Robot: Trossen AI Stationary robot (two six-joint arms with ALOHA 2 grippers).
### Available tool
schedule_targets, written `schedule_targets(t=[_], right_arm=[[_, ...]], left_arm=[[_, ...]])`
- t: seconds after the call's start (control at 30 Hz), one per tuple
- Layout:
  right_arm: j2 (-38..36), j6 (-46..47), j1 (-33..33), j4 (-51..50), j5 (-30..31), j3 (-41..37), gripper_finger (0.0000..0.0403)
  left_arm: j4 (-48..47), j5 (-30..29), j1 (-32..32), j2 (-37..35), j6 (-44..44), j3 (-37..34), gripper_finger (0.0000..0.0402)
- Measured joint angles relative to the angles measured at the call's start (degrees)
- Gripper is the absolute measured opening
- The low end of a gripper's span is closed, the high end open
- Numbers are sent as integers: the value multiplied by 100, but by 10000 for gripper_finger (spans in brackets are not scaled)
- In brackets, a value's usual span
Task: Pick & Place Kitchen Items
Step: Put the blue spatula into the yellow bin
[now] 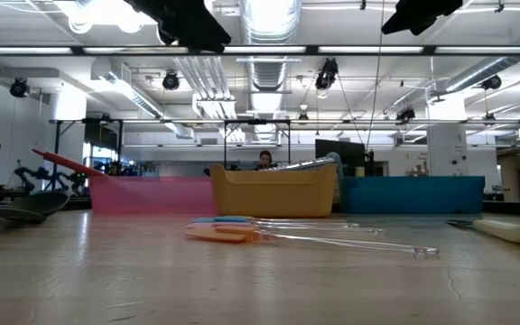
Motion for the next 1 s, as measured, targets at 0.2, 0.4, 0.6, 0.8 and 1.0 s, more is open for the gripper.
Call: schedule_targets(t=[0.2, 0.4, 0.6, 0.8, 1.0], right_arm=[[0, -27, 0, -42, 238, -2, 9], [0, -27, 0, -78, 239, -11, 9], [0, -29, 0, -76, 239, -13, 8], [0, -25, 0, -74, 239, -13, 8], [0, -27, 0, -69, 236, -13, 8]], left_arm=[[-6, 2, 0, -9, -896, 100, 275], [-311, 497, 0, -2, -797, 105, 275], [-669, 1233, -640, 67, -404, 101, 263], [-817, 817, -1477, 235, 308, 98, 256], [-1348, 829, -1705, 711, 93, 258, 255]])
